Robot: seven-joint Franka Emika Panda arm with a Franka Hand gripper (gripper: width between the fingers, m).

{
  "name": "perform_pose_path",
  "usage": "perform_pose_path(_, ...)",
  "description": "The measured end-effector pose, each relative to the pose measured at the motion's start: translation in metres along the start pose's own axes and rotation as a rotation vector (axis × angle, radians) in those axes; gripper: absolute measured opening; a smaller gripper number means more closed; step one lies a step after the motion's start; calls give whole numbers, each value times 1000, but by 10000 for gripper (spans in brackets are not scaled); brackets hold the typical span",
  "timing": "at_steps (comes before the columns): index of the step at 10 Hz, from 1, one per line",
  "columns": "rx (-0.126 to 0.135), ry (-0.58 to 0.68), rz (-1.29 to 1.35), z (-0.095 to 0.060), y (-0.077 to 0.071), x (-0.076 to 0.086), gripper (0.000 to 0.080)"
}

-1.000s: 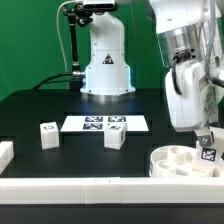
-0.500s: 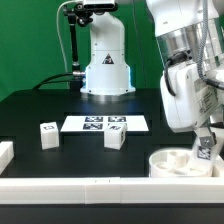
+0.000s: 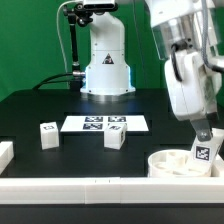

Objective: Assemble stool

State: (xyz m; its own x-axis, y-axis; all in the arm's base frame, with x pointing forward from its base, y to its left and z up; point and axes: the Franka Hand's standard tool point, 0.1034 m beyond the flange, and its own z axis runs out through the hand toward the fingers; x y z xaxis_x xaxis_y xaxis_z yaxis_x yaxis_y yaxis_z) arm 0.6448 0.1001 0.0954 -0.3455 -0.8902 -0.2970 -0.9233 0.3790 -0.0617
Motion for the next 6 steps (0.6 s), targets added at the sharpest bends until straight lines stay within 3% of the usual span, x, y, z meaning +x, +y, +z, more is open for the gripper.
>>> perform_pose_path(1, -9, 10, -30, -5, -2, 7, 649)
perform_pose_path(2, -38, 30, -56, -6, -1, 8, 649)
perform_pose_path(6, -37, 25, -56, -5, 0, 7, 649)
